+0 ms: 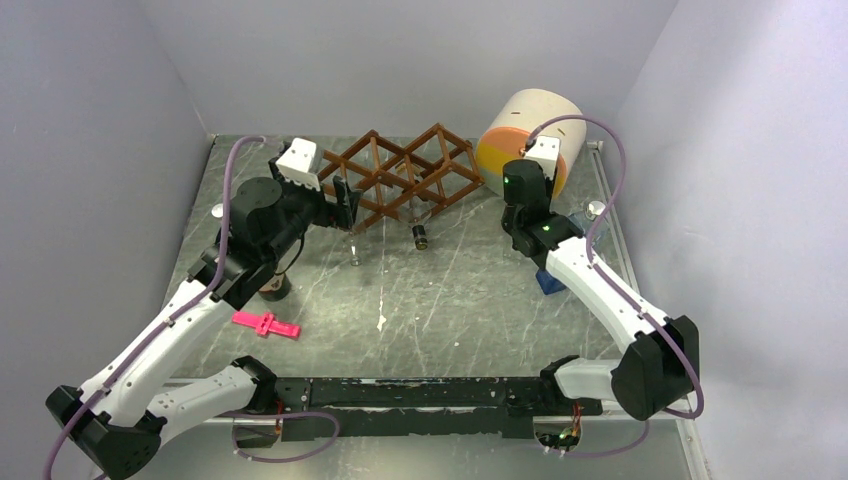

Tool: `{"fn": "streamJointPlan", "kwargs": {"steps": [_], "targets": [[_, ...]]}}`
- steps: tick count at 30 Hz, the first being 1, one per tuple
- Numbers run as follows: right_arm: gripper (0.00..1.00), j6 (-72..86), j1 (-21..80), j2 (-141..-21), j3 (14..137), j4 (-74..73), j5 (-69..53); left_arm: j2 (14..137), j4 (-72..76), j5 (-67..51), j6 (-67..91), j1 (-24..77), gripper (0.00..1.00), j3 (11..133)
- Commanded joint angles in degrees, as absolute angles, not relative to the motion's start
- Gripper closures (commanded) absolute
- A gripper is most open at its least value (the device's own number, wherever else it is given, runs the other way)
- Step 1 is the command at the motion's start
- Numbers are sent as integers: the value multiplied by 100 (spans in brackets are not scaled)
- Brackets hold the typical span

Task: Put the wine bottle on the wine rack

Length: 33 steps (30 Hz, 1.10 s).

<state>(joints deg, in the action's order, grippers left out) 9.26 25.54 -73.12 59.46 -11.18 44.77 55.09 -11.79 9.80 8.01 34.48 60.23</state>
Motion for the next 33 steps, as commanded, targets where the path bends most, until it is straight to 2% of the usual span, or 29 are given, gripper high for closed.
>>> {"fn": "streamJointPlan", "kwargs": {"steps": [1,4,8,16,24,27,33], "targets": [[86,810,2487,-7209,5924,-1209,4291,5519,-1008,762,813,3408,7,5987],[100,783,2492,-7037,6055,-1369,3949,5483,-865,564,712,3417,8,5887],[100,705,2487,-6631,6274,-1601,3132,5409,-602,292,721,3416,14,5713],[100,898,2492,-5987,6658,-2244,1452,5377,-92,-311,827,3412,0,5395],[100,1144,2487,-5550,6904,-2660,24,5490,1094,-2321,463,3816,5,4615],[100,1253,2490,-5445,6918,-2721,-392,5715,968,-2108,243,4301,8,4640],[100,1556,2496,-5380,6820,-2677,-1100,6113,1148,-1126,355,4860,6,4544]]}}
